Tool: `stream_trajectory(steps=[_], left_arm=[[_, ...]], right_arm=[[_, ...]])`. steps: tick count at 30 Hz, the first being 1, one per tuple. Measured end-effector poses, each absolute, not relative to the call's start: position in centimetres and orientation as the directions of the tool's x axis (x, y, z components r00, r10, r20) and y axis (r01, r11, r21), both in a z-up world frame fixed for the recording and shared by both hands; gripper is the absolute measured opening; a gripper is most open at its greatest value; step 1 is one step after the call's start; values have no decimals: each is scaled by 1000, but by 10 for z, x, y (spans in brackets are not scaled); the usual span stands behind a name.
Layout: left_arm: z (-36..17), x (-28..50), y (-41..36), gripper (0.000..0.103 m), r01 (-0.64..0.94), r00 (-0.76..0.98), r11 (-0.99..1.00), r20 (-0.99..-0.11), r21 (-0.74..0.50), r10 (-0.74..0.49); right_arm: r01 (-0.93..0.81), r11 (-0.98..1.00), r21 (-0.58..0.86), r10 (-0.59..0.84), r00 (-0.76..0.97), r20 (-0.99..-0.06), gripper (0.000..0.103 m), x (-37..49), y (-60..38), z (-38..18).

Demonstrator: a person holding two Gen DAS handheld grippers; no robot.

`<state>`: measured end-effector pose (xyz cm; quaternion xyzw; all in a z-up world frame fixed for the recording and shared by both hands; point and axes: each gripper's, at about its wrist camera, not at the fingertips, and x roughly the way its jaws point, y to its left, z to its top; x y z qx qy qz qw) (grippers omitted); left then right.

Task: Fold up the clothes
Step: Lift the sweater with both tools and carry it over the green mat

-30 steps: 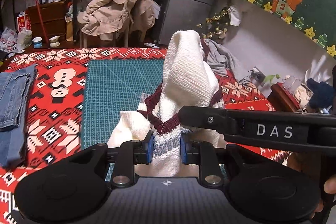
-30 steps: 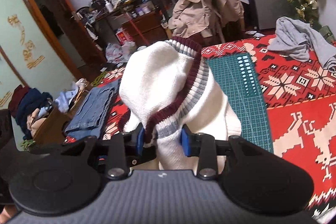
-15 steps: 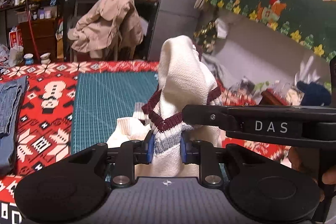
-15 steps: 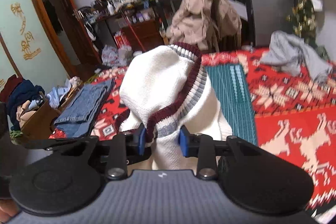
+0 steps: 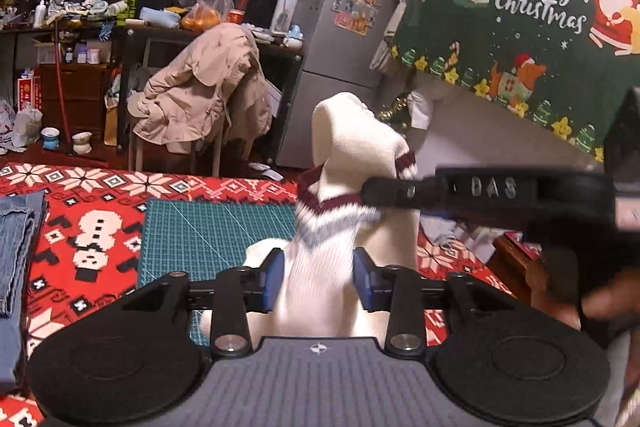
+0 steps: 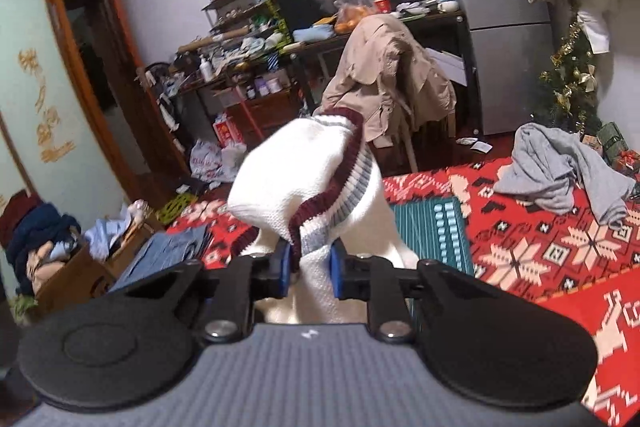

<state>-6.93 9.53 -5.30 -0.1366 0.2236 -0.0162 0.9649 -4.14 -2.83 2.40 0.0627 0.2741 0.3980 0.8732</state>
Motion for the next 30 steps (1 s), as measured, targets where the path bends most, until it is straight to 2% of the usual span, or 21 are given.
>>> stream_trajectory(steps=[8,11,13,17,21,27,30], left_arm=[[-82,-48,107,47,-69,857,958,-509,-278,-86],[-94,-41,108,52,-69,838,956,-537,-286,-101],[-102,-35,107,54,-71,821,955,-561,-288,-108],[-115,-23,103,61,-69,797,957,-592,-283,-117],[-128,-10,99,63,-86,776,958,-621,-274,-108],[-144,1,105,63,-151,779,951,-625,-272,-55],[-152,9,113,59,-135,783,931,-613,-340,-110]], right_arm=[[-580,774,254,626,646,-437,22,28,-5,15],[-529,811,250,580,670,-463,40,54,-1,3],[-516,818,255,571,669,-476,42,64,-2,-4],[-513,816,267,576,676,-459,60,62,-12,-14],[-526,810,259,581,662,-474,67,47,-25,-24],[-535,810,241,558,576,-597,67,28,-41,-65],[-535,809,243,545,532,-648,66,17,-46,-88]])
